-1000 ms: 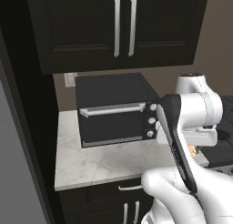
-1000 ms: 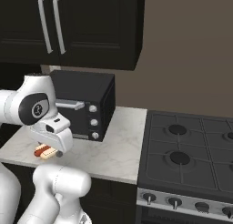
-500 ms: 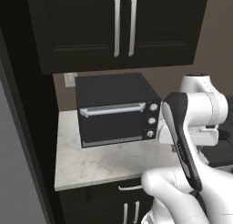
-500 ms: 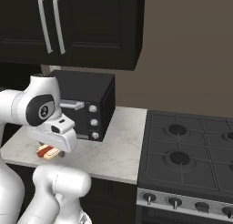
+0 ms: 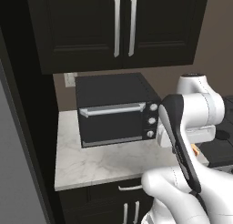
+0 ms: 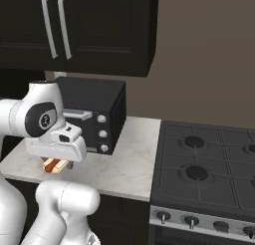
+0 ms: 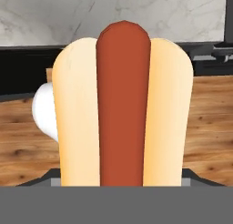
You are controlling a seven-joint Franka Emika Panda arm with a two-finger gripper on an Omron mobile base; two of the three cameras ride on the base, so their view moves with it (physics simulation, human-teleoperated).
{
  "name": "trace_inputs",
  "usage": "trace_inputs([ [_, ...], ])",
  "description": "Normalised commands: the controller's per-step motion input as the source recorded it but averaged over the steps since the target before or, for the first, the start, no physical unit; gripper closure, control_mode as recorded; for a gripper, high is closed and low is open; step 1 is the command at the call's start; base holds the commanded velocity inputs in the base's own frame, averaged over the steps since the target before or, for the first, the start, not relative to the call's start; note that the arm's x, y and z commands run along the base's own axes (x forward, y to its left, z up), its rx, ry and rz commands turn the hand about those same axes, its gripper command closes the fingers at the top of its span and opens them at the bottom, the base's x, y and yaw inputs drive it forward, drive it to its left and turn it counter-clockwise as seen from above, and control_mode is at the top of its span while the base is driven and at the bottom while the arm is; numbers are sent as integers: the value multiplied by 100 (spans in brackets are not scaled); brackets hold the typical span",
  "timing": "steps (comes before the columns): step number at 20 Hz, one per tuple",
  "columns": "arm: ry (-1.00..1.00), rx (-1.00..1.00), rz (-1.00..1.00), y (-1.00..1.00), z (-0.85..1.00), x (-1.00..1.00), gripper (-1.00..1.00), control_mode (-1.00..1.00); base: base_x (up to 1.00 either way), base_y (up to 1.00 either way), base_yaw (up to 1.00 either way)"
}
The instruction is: Store the hot dog in the freezer for long-term storage. Close the freezer door after placing the cooked food.
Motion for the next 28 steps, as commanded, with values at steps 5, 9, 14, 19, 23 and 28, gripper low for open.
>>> trace_inputs([
  [5, 0, 0, 0, 0, 0, 0, 100, -100, 0, 0, 0],
  [9, 0, 0, 0, 0, 0, 0, 100, -100, 0, 0, 0],
  [14, 0, 0, 0, 0, 0, -3, 100, 100, -5, 0, 0],
  [19, 0, 0, 0, 0, 0, 0, 100, 100, -44, 0, 0],
  [23, 0, 0, 0, 0, 0, 0, 100, 100, -55, 1, 0],
  [28, 0, 0, 0, 0, 0, 0, 100, 100, -58, 4, 0],
])
